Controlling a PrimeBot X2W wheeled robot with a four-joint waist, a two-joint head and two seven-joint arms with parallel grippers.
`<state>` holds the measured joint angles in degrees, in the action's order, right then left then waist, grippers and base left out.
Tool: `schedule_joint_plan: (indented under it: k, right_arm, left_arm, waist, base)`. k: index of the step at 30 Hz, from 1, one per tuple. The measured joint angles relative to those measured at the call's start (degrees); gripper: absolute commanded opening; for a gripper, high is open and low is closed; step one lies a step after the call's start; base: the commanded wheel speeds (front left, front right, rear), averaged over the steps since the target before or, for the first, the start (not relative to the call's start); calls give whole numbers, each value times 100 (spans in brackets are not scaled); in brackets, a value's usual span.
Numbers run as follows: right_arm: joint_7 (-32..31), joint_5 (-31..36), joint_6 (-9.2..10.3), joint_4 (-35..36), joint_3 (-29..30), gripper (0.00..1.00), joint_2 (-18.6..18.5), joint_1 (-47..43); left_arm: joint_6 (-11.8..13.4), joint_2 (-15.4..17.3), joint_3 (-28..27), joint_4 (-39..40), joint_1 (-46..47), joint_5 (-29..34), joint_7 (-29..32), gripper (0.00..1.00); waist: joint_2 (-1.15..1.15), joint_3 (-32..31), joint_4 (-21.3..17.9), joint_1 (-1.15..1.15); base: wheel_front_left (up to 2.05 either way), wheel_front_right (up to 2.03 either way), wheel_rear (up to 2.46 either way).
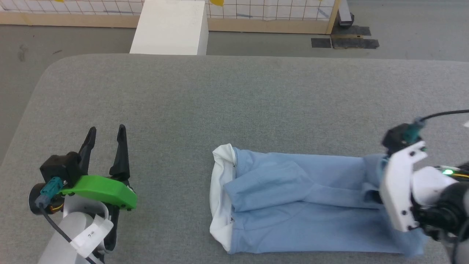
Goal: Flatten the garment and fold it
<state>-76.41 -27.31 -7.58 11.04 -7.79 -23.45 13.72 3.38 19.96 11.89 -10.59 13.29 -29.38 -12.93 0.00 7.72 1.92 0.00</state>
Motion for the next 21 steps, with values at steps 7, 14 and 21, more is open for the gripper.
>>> schedule_joint_plan:
  k: [7, 14, 21]
  right_arm:
    - [648, -260, 0, -616, -1057, 0, 545, 617]
    - [1429, -291, 0, -1443, -1747, 0, 1146, 1140]
    - [2254, -163, 1, -2380, -2108, 0, 1537, 1493]
  left_arm:
    - [40, -7, 35, 16, -1, 0, 2, 100]
    - [36, -18, 53, -9, 10, -3, -2, 100]
    - [24, -38, 110, -15, 74, -16, -5, 100]
  waist:
    - [0, 46, 104, 0]
    - [0, 169, 237, 0]
    - [0, 337, 387, 0]
  base:
    - [0, 0, 0]
    - [0, 0, 0]
    - [0, 0, 0]
